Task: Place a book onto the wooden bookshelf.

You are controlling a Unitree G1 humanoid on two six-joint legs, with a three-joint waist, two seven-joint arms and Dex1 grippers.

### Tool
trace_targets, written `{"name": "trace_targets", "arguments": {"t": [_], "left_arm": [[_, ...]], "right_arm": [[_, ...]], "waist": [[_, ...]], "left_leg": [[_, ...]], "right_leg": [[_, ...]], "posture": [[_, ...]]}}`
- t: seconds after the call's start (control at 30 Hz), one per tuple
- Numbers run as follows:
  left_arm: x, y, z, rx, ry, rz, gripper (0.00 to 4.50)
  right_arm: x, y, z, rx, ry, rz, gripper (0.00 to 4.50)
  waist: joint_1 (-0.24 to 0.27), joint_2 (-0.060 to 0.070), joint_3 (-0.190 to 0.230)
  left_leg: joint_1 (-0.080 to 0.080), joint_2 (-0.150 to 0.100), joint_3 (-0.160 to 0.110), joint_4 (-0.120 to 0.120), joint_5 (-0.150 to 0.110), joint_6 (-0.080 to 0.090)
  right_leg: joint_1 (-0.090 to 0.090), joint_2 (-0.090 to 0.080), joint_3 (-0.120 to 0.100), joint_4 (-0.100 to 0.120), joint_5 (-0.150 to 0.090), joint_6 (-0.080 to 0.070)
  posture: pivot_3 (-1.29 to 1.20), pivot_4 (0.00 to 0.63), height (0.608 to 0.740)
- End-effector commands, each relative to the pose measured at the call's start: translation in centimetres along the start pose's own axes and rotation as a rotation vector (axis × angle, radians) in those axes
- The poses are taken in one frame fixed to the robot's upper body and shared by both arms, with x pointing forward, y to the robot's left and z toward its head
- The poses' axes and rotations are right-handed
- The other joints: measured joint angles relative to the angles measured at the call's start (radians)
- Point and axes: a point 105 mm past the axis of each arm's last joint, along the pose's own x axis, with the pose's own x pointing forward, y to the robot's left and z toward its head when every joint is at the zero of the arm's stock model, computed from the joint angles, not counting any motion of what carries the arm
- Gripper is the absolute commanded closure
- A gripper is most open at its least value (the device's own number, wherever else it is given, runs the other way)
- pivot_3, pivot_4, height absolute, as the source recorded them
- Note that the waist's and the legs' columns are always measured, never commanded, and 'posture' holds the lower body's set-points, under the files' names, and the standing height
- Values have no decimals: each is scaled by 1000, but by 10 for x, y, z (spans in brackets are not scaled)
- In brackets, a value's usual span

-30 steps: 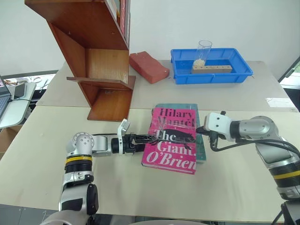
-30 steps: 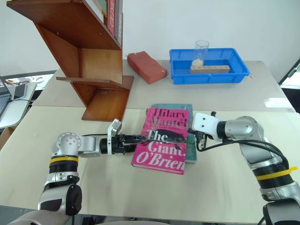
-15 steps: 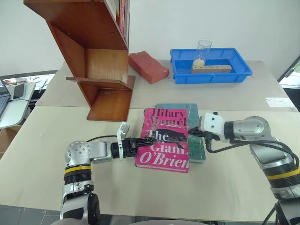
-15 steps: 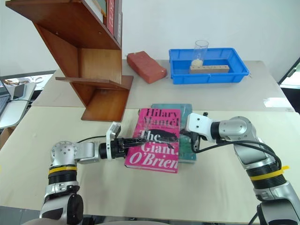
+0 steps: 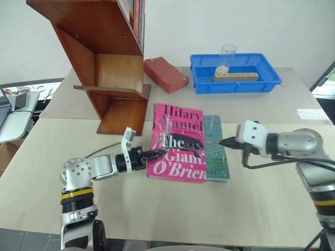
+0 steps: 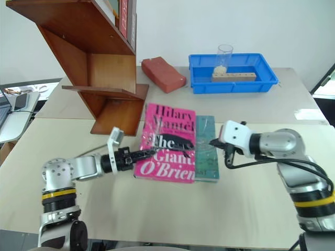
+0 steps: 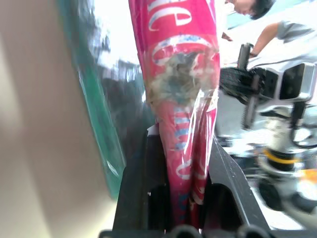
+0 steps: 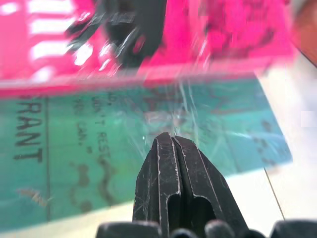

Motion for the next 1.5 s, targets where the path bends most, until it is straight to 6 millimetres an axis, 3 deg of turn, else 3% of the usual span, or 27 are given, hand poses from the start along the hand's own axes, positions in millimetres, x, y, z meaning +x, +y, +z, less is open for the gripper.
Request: {"name": "trace_targets", "arguments": {"t": [0.03, 0.17, 0.33, 0.47, 0.57, 0.67, 0.83, 0.97, 1.3, 1.5], "left_arm": [[-2, -41, 40, 538, -62, -19, 4360], [-9, -65, 71, 1137, -67, 58, 4361], [-11, -92, 99, 1666, -105, 102, 4362], [-13, -107, 131, 1981, -173, 215, 4362], [-28, -109, 163, 2149, -174, 370, 4362], [-44, -99, 181, 2222, -81, 481, 4363], [-69, -68, 187, 2231, 198, 557, 4363], [-80, -60, 192, 2224, 269, 606, 4363], [-106, -13, 186, 2059, 472, 728, 4363], [-112, -4, 186, 2028, 498, 752, 4363]], "right_arm": [[-26, -1, 33, -5, -89, -27, 4500], [-46, -2, 75, 28, -233, -39, 4500], [-58, -9, 104, 71, -335, -39, 4500], [-60, -11, 113, 83, -365, -25, 4500], [-61, -16, 123, 94, -414, -26, 4500], [-60, -23, 131, 104, -456, -40, 4500], [-59, -34, 136, 104, -483, -48, 4500], [-58, -37, 137, 101, -489, -43, 4500], [-59, -41, 147, 87, -528, -33, 4500], [-59, -41, 147, 85, -533, -35, 4500]], "waist": [[0, 0, 0], [-3, 0, 0], [-4, -1, 1], [4, -2, 2], [-1, -2, 2], [-6, -2, 2], [-13, 3, 2], [-2, 3, 2], [-6, 3, 2], [-6, 3, 2]], "left_leg": [[0, 0, 0, 0, 0, -1], [2, 0, 1, -3, 0, -1], [0, 0, 3, -6, 1, -1], [-1, 0, 3, -5, 1, 0], [-1, 0, 4, -5, 0, 0], [0, 1, 4, -6, 0, 1], [1, 2, 5, -7, 0, 3], [0, 2, 6, -6, 0, 3], [0, 3, 6, -6, 0, 3], [0, 3, 6, -6, 0, 3]], "right_leg": [[0, 0, 0, 0, 0, 0], [1, -1, 1, -3, 1, -1], [-2, -1, 2, -4, 1, -2], [-3, -1, 2, -4, 1, -1], [-3, 0, 3, -3, 1, -1], [-3, 0, 4, -3, 1, -1], [-5, 1, 5, 0, 0, 0], [-5, 1, 5, 0, 0, 0], [-6, 1, 4, 2, 0, 0], [-6, 1, 4, 2, 0, 0]], "posture": [[0, 150, 740], [0, 150, 740], [0, 150, 740], [0, 150, 740], [0, 150, 740], [0, 150, 740], [0, 150, 740], [0, 150, 740], [0, 150, 740], [0, 150, 740]]}}
